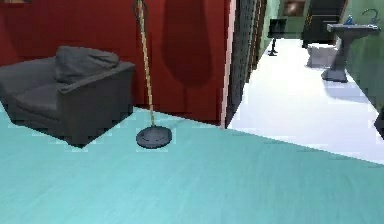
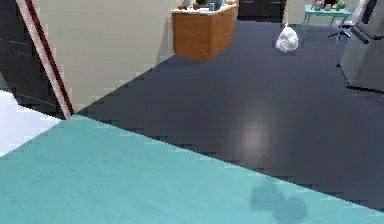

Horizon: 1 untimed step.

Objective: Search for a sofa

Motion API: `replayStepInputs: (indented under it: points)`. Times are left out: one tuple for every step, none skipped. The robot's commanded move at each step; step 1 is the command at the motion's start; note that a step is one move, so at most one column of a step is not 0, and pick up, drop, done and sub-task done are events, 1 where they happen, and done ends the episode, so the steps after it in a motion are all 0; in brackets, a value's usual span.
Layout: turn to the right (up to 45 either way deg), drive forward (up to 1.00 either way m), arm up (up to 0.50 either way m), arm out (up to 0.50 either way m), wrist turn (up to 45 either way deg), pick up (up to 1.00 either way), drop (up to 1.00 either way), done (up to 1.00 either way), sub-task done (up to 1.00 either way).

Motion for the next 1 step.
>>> replayStepInputs:
  points:
    - [0.0,0.4,0.0,0.0,0.0,0.0,0.0,0.0,0.0]
